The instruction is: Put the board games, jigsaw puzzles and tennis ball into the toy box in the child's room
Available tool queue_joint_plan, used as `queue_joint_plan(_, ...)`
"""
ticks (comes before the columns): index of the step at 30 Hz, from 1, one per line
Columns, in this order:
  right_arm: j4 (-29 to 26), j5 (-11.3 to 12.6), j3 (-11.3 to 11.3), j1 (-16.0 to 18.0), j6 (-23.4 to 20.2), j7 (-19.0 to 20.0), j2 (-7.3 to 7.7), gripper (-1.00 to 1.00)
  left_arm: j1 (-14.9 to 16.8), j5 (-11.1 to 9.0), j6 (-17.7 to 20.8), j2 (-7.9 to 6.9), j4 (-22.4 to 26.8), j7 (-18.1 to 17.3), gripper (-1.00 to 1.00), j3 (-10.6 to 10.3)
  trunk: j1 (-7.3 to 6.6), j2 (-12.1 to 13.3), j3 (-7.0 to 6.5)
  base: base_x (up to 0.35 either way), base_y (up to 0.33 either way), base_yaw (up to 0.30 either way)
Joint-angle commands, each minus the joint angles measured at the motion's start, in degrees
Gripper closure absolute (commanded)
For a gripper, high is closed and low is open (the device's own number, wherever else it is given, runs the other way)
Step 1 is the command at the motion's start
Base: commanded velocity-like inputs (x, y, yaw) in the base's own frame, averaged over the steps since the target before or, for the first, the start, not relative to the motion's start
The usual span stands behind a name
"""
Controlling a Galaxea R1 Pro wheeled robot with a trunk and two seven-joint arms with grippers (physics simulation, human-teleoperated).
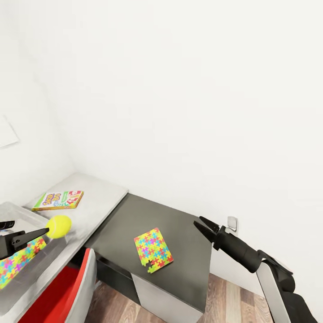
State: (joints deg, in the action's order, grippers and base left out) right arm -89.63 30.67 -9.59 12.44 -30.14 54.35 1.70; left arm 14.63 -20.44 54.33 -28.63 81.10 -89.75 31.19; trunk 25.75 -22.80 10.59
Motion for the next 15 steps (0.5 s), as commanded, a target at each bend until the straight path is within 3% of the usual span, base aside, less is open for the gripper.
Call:
queue_joint_plan(1,0.0,0.4,0.0,0.0,-0.4,0.0,0.02,-1.00,0.0,0.1,0.6,-0.01,0.0,-0.2,1.00,0.0,0.03,-0.1,0.11,0.000,0.117,0.014)
queue_joint_plan(11,0.0,0.4,0.0,0.0,-0.5,-0.1,0.07,-1.00,0.0,0.1,0.6,-0.02,0.0,-0.2,1.00,0.0,0.03,-0.1,0.11,0.003,0.095,0.186)
queue_joint_plan(15,0.0,0.4,-0.1,0.0,-0.5,-0.1,0.13,-1.00,0.0,0.1,0.6,-0.02,0.0,-0.2,1.00,0.0,0.03,-0.1,0.11,0.002,0.033,0.067)
